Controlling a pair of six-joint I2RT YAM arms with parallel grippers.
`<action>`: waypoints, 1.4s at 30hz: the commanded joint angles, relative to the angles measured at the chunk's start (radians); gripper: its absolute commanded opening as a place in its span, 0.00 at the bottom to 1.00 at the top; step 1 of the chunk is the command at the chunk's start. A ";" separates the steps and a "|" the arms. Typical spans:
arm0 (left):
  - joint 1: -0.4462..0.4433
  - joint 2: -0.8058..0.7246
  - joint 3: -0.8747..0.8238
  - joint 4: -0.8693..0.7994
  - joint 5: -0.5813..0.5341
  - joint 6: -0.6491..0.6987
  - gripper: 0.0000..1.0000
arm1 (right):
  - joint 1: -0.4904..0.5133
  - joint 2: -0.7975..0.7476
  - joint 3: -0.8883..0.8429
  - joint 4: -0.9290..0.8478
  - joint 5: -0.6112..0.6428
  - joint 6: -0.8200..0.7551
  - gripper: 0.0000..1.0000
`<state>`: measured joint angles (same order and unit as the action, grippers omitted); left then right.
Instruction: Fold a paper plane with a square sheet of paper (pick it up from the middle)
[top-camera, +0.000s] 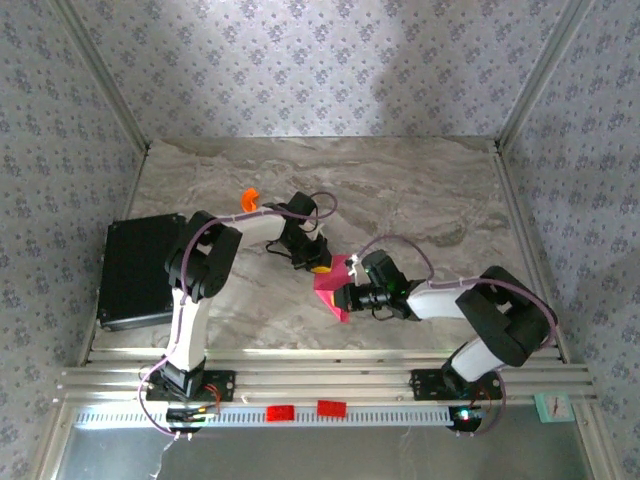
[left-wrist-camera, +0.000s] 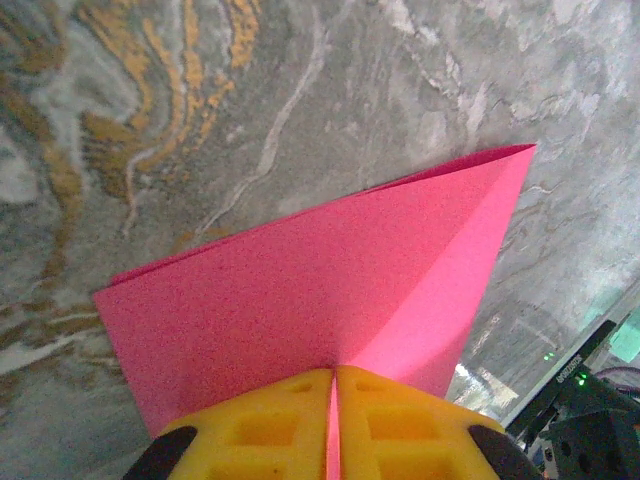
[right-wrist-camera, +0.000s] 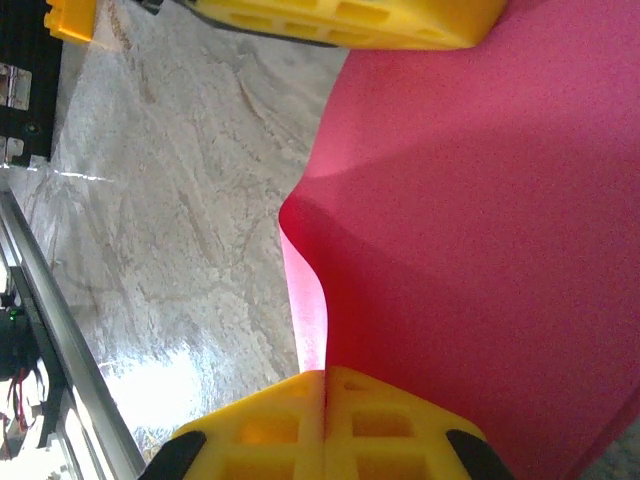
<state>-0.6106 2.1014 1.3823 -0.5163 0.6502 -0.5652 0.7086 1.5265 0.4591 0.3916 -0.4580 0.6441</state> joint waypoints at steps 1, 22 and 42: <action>-0.007 0.028 -0.016 -0.032 -0.038 0.018 0.11 | -0.021 0.015 0.037 -0.040 -0.028 0.015 0.01; -0.007 0.034 -0.007 -0.034 -0.041 0.012 0.10 | -0.046 0.022 0.061 -0.112 -0.002 -0.004 0.01; -0.011 0.042 -0.004 -0.036 -0.040 0.013 0.09 | -0.061 -0.007 0.055 -0.140 0.031 -0.006 0.01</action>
<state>-0.6109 2.1021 1.3823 -0.5171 0.6464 -0.5652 0.6537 1.5379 0.5022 0.2764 -0.4389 0.6434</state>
